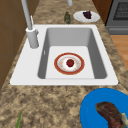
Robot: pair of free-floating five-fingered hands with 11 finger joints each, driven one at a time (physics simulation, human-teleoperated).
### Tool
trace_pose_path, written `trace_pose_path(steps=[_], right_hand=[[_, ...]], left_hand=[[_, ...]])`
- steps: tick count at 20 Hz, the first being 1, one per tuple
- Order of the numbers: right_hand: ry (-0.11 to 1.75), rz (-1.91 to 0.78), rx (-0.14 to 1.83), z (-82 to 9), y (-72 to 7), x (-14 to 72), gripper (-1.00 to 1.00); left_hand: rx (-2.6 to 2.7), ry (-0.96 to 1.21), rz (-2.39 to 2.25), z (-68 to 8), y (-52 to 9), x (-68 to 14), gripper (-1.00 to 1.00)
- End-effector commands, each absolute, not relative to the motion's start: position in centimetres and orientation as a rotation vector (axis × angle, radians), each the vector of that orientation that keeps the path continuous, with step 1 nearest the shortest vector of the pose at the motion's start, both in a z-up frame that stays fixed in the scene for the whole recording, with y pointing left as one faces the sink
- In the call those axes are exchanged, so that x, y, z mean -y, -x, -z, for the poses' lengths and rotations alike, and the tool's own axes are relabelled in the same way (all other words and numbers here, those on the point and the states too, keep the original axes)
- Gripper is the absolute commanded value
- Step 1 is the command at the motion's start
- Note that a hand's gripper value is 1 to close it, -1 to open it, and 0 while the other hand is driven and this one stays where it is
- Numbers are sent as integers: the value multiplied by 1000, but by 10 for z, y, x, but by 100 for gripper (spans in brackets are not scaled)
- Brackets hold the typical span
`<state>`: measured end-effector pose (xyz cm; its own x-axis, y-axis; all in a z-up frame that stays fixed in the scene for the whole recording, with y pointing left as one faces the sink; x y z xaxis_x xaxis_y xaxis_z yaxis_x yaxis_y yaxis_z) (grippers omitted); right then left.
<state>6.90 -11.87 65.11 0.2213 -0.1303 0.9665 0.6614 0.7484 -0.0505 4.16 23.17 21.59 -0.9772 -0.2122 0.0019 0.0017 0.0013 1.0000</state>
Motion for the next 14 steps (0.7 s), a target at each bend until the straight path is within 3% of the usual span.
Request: trace_pose_path(steps=[1, 14], right_hand=[[509, 586, 1234, -640, -64, 150, 100], [451, 513, 1241, -642, -31, 179, 100]], left_hand=[[2109, -224, 2107, -216, -42, -232, 0], [2109, -224, 2107, -216, -42, -232, 0]])
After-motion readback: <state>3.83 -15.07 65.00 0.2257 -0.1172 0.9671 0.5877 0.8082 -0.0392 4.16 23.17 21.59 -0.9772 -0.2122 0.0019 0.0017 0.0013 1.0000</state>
